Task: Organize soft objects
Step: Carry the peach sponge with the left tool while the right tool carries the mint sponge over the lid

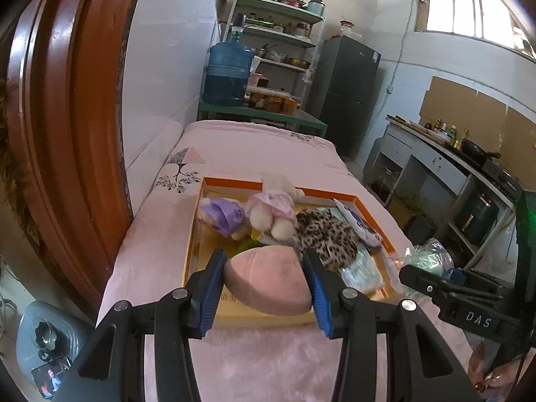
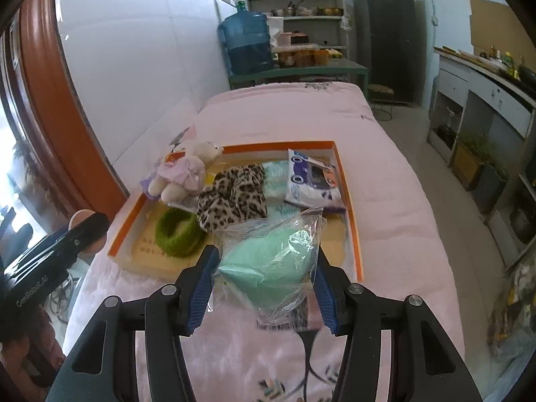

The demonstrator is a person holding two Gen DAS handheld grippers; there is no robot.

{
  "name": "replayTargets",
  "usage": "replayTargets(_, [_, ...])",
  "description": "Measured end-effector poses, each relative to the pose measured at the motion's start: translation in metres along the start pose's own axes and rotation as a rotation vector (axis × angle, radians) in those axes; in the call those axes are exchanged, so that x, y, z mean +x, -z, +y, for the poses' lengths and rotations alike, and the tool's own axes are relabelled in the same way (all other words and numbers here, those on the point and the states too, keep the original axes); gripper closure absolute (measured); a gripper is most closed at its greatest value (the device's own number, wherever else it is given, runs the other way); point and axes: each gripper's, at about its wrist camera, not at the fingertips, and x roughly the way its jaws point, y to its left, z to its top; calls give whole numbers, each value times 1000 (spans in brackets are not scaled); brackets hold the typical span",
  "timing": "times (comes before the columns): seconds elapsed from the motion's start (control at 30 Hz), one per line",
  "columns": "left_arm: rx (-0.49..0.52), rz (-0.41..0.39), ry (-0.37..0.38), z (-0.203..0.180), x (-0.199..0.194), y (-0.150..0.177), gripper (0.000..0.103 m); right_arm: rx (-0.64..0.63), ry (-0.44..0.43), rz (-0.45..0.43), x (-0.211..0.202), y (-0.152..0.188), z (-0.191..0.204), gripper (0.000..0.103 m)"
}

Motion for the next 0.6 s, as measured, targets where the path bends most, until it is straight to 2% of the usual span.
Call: replayTargets(0.6, [-22, 25, -53, 14, 46, -15, 56, 7, -5, -8, 45, -31, -9, 47])
